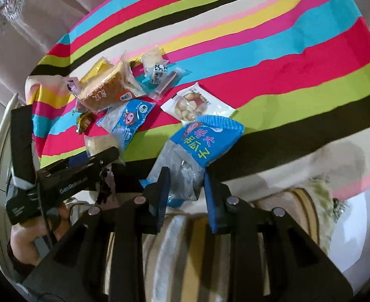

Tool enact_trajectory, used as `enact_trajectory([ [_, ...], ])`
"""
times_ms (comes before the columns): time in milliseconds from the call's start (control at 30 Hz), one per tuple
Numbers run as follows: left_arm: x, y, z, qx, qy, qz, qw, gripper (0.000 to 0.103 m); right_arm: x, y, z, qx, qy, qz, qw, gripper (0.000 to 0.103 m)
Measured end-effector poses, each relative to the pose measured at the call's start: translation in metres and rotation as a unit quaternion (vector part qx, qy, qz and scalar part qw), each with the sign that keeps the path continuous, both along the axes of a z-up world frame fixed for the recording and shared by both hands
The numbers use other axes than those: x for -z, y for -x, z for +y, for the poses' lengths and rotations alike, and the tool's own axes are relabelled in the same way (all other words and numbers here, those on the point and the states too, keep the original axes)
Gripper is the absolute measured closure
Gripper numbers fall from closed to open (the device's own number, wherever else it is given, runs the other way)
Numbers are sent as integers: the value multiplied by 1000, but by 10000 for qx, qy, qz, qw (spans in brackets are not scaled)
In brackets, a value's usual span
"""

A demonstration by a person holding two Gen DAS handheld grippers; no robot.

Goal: Organize snacks
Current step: 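Grasp the blue sunflower-seed bag with the right gripper while the left gripper grasps a clear cake packet, then carry the blue bag into the white box and open the right gripper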

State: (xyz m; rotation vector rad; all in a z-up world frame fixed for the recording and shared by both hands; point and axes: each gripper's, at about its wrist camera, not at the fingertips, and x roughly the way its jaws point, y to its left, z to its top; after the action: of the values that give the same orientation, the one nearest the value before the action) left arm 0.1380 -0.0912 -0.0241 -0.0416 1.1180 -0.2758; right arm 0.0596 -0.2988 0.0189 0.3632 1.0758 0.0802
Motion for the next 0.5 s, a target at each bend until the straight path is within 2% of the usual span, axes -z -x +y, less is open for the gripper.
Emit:
enact_trajectory([
  [33,-2,2,2,-1,91,-58,9999,59,-2,3,-3,30,-13,-27,10000,73],
  [67,-4,6,6,17,219,-104,9997,62,-3,6,-6,60,-27,-56,10000,74],
  [200,-8,15,5,41,219,-184,9996,66,-5,16,-17,162,-35,-98,9998,74],
  [300,-13,22,5,98,361,-270,9989,68,-7,24,-25,232,-84,-132,9996,74],
  [333,-15,25,4,122,417,-313,9986,77,-8,27,-28,250,-98,-159,9995,74],
  [367,-17,28,4,145,476,-352,9981,80,-10,31,-31,279,-100,-187,9994,74],
  [433,-23,34,2,213,582,-410,9972,84,-15,37,-39,352,-119,-249,9990,74],
  [500,-24,36,-3,325,586,-404,9969,85,-20,43,-47,437,-110,-304,9985,74],
])
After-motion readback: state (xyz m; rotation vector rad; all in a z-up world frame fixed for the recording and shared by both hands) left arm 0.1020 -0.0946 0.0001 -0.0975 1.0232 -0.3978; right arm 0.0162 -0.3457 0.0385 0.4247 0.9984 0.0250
